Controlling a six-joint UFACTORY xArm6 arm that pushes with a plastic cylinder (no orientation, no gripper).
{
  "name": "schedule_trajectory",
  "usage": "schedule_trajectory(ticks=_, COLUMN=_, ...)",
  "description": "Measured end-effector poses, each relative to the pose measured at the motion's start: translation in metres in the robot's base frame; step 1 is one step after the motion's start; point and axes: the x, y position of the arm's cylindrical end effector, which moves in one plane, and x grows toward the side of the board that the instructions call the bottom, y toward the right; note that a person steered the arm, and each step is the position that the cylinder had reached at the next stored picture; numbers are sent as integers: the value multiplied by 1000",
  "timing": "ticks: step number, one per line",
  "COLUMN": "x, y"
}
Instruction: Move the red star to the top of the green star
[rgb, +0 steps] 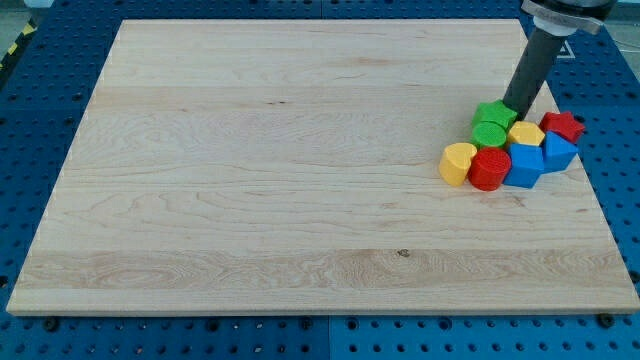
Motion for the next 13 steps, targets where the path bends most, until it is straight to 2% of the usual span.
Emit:
schedule_trajectory(ticks=1, x=3, y=-12)
schedule_trajectory(ticks=2, x=-12, y=0)
schedule_trajectory(ticks=4, x=-19, y=115)
schedule_trajectory(ticks=5, x=-14, y=118)
schedule_trajectory(ticks=6, x=2, y=117)
schedule_trajectory(ticks=8, x=77, y=117)
schedule_trajectory(ticks=9, x=100, y=105)
schedule_trajectory(ticks=10, x=84, y=84)
schedule_trajectory(ticks=13, x=-23, y=51)
